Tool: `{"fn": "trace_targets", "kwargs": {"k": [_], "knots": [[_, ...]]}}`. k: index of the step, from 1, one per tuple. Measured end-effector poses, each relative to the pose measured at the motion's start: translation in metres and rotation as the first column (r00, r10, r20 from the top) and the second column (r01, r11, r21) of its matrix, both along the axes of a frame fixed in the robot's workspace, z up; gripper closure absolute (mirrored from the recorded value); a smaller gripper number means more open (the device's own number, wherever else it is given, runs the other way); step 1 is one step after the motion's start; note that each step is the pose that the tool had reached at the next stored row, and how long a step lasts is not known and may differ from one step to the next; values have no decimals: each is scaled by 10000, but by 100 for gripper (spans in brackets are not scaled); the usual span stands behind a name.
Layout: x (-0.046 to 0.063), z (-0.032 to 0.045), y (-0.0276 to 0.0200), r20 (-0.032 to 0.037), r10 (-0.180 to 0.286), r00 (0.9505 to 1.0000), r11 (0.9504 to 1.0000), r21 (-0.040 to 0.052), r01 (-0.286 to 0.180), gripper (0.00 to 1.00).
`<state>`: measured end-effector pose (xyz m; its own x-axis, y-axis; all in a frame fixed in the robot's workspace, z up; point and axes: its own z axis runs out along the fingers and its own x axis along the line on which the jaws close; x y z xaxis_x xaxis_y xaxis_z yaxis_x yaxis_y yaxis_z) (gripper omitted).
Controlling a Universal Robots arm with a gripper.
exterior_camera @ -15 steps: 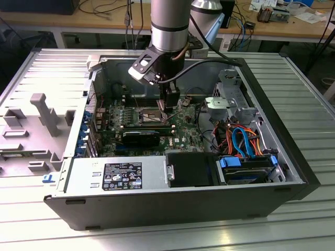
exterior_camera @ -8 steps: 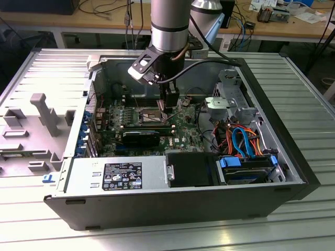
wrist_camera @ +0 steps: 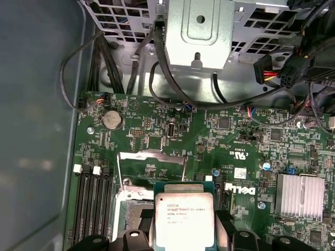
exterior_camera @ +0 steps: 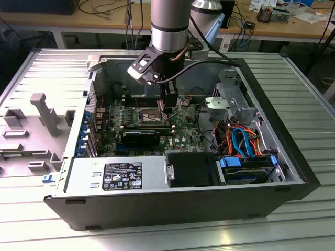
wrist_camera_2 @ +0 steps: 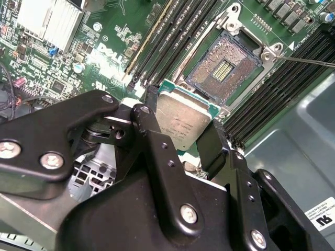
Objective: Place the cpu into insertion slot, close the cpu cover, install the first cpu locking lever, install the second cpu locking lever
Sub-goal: 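Place the cpu into insertion slot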
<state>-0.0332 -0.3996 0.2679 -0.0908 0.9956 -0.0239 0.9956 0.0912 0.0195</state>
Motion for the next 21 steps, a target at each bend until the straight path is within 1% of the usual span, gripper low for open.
{"fn": "trace_targets", "kwargs": {"k": [21], "knots": [[0,-15,0,0,-558,9984,9984,0,558,45]]}}
